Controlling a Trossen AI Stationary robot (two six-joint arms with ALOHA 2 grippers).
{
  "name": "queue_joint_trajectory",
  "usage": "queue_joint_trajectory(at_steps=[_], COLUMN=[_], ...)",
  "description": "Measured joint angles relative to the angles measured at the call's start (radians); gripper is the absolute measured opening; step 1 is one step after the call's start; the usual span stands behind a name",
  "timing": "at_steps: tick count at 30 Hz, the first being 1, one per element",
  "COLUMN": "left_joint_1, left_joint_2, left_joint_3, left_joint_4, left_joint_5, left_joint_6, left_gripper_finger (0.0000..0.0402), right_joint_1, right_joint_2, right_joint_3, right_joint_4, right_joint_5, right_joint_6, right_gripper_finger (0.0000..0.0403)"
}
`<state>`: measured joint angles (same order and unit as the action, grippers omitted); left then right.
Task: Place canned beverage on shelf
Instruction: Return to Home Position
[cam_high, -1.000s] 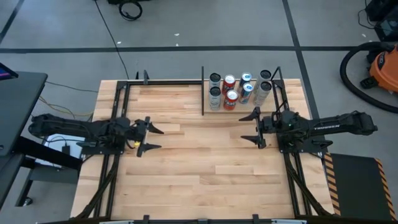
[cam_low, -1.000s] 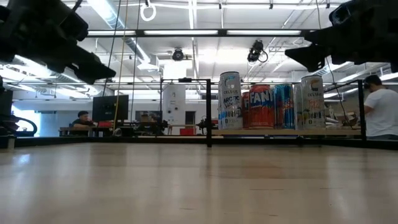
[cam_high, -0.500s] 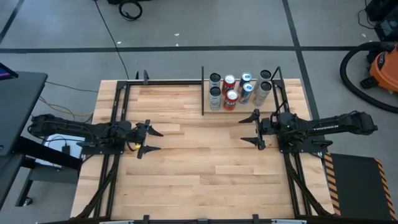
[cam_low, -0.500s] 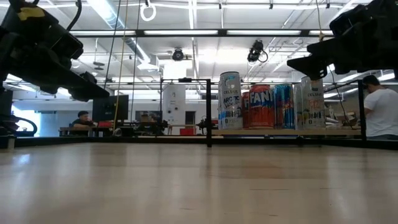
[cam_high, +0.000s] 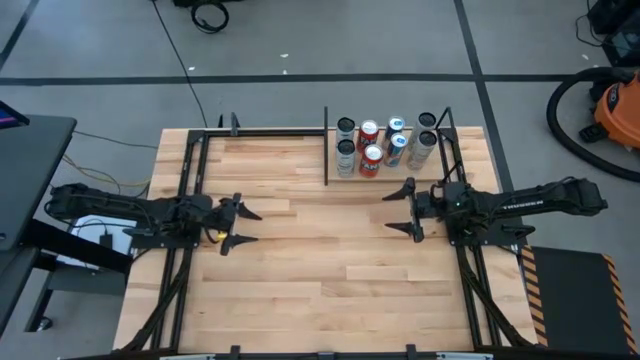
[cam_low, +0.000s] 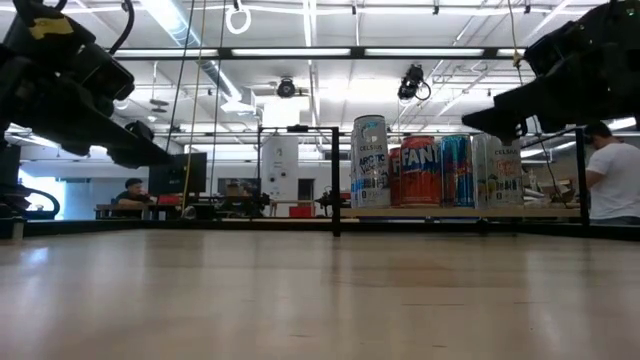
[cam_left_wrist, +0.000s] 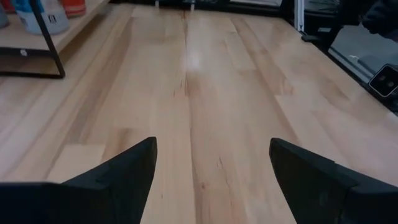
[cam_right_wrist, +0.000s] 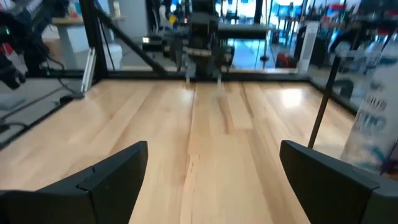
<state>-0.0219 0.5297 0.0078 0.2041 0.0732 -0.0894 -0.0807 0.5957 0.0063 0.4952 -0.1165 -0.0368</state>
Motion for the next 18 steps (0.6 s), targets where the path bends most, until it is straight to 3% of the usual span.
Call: queue_joint_trajectory(at_steps=[18], left_joint_1=[0.0], left_joint_2=[0.0], left_joint_3=[0.0], left_joint_4=[-0.023], left_joint_5=[0.0], left_joint_6=[-0.002], left_gripper_finger=[0.0314], right_joint_1=[-0.001], right_joint_2=[0.0], right_joint_3=[0.0], right_joint_4=[-0.025], right_joint_5=[-0.007], right_joint_6=[0.0], right_gripper_finger=[0.0375])
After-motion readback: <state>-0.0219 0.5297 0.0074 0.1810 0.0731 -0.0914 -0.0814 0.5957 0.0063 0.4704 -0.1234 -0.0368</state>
